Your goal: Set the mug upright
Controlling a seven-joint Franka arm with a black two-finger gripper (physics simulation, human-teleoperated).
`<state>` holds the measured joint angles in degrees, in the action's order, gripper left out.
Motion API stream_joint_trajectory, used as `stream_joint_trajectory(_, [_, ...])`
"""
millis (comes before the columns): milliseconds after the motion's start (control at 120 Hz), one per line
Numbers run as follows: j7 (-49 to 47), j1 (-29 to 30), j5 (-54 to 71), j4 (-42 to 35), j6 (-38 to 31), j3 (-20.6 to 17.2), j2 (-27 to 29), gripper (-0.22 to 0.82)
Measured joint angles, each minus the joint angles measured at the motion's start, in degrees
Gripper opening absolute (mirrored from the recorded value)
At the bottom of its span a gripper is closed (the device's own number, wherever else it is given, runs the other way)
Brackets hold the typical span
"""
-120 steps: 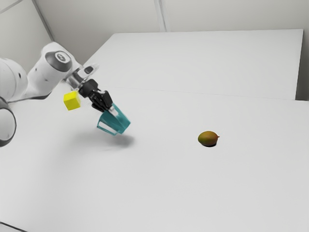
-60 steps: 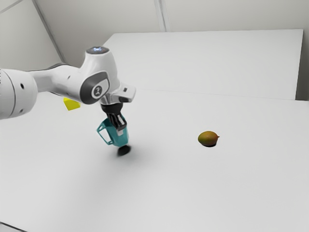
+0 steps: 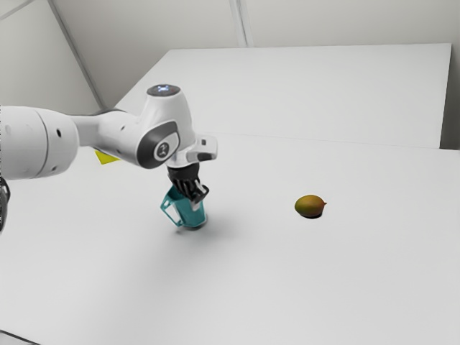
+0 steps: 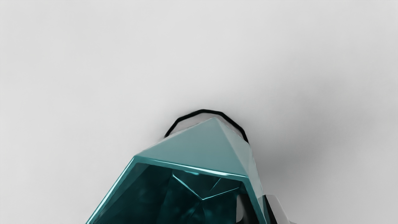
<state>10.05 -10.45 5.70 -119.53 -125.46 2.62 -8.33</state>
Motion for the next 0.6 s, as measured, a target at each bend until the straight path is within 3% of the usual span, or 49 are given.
stream_joint_trajectory(125, [-1.97, -0.09, -0.22, 0.06, -0.38, 0.0, -0.76, -0.12])
stream_joint_trajectory(275, [-3.5, -0.18, -0.72, 0.06, -0.5, 0.02, 0.0, 0.2])
stream_joint_trajectory(383, [-4.39, -0.1, -1.32, 0.08, -0.03, -0.17, 2.31, 0.36])
stream_joint_trajectory(500, [-5.13, 0.04, -1.69, 0.93, 1.42, -1.09, 4.66, 0.46])
stream_joint_trajectory(600, [-5.33, -0.31, -1.82, 7.62, 5.61, -1.4, 5.17, 0.52])
